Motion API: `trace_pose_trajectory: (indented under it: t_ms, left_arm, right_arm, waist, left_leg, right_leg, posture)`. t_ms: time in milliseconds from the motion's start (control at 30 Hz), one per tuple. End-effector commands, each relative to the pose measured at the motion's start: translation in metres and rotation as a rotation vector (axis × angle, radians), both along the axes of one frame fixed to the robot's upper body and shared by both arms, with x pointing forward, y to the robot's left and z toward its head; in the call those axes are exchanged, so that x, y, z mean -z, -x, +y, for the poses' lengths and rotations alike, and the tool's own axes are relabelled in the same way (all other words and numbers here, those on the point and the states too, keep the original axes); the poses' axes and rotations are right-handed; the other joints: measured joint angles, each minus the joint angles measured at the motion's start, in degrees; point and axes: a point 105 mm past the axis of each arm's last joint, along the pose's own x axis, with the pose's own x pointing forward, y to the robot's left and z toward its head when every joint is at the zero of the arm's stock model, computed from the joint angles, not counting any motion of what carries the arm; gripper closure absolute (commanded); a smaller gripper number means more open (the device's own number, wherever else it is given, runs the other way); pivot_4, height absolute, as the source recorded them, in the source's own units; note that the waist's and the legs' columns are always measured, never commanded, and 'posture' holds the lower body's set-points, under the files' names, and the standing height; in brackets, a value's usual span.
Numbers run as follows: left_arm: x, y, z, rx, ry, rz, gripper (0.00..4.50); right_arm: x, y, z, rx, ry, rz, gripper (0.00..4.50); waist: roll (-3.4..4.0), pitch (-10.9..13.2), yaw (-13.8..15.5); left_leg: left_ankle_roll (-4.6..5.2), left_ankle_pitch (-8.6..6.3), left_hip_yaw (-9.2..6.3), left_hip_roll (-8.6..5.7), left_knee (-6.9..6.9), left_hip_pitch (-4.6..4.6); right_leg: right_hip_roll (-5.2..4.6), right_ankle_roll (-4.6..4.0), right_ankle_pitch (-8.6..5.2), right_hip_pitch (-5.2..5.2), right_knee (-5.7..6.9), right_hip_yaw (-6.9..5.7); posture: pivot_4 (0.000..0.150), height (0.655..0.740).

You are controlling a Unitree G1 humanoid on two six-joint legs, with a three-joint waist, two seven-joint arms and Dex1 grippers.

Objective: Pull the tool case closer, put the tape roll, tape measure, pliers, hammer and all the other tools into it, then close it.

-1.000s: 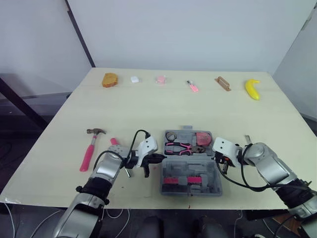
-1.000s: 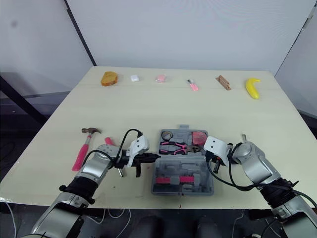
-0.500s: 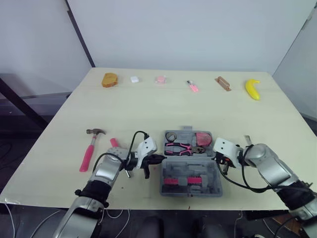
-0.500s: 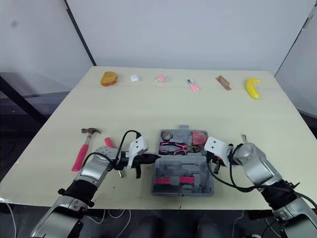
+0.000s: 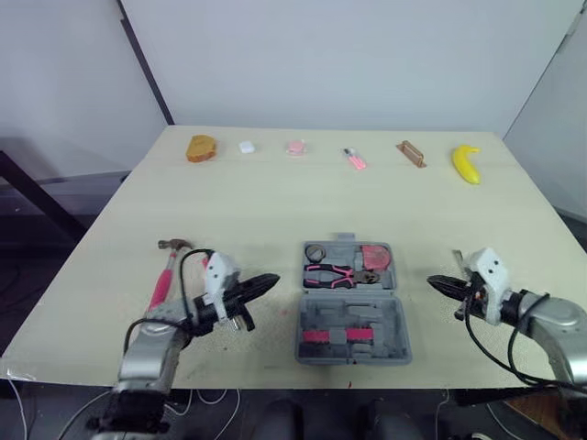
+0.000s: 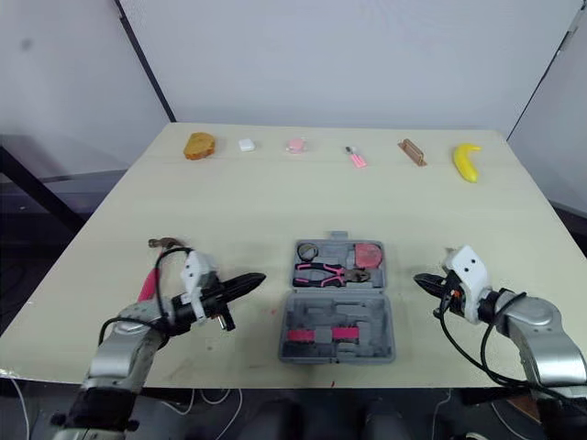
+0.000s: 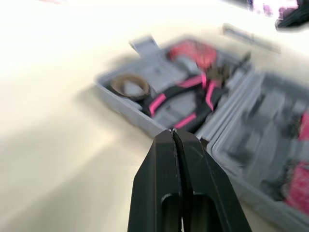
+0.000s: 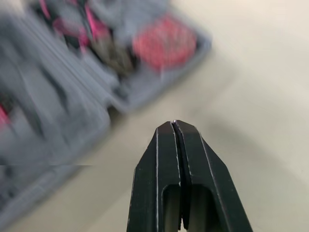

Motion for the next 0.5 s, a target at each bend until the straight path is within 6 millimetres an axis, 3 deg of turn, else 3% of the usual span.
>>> trace_pose_trajectory:
  t_ms: [33, 67, 133, 200, 267, 333, 500]
  left_arm:
    - [-0.009, 0.027, 0.032, -0.110, 0.077, -0.007, 3.40]
    - [-0.006, 0.034, 0.043, -0.148, 0.080, 0.014, 2.91]
    - [0.002, 0.050, 0.070, -0.245, 0.072, 0.049, 2.48]
    - [0.007, 0.064, 0.092, -0.326, 0.063, 0.072, 1.65]
    - [0.011, 0.076, 0.105, -0.379, 0.054, 0.094, 0.79]
    - [0.015, 0.084, 0.113, -0.409, 0.051, 0.113, 0.04]
    - [0.026, 0.099, 0.126, -0.456, 0.043, 0.154, 0.04]
  right_arm:
    - [-0.010, 0.020, -0.020, 0.079, -0.083, -0.072, 3.36]
    - [-0.009, 0.027, -0.026, 0.097, -0.091, -0.070, 2.84]
    - [-0.007, 0.048, -0.043, 0.143, -0.101, -0.059, 2.39]
    - [-0.005, 0.069, -0.060, 0.192, -0.098, -0.039, 1.55]
    - [0.001, 0.087, -0.078, 0.247, -0.077, -0.012, 0.57]
    - [0.003, 0.098, -0.090, 0.292, -0.080, 0.006, 0.00]
    - [0.010, 0.111, -0.105, 0.358, -0.080, 0.032, 0.00]
  waist:
    - [0.05, 0.0, 0.1]
    - [0.05, 0.0, 0.1]
    - [0.05, 0.0, 0.1]
    - [0.07, 0.0, 0.2]
    - [0.09, 0.0, 0.2]
    - [0.08, 0.0, 0.2]
    - [0.05, 0.0, 0.0]
  left_leg:
    - [0.00, 0.00, 0.01, 0.00, -0.01, 0.03]
    - [0.00, 0.00, 0.03, -0.03, -0.03, 0.04]
    - [0.00, -0.01, 0.04, -0.03, -0.03, 0.07]
    - [0.00, -0.01, 0.06, -0.01, -0.10, 0.08]
    - [0.00, -0.01, 0.06, -0.01, -0.17, 0.11]
    - [0.00, -0.01, 0.13, -0.01, -0.16, 0.16]
    - [-0.01, -0.01, 0.20, 0.05, -0.12, 0.29]
  right_leg:
    - [-0.04, 0.00, 0.00, 0.04, -0.02, 0.00]
    - [-0.08, 0.00, 0.00, 0.04, -0.03, -0.01]
    - [-0.08, 0.00, -0.01, 0.07, -0.05, -0.01]
    - [-0.10, -0.01, -0.03, 0.06, -0.10, -0.01]
    - [-0.11, -0.02, -0.05, 0.07, -0.17, -0.01]
    - [-0.13, -0.22, -0.16, 0.07, -0.17, 0.05]
    - [-0.40, -0.21, -0.19, 0.06, -0.16, 0.12]
  posture:
    - [0.150, 0.7400]
    - [0.150, 0.7400]
    - [0.150, 0.7400]
    - [0.150, 0.7400]
    - [0.150, 0.7400]
    - [0.150, 0.7400]
    - [0.150, 0.7400]
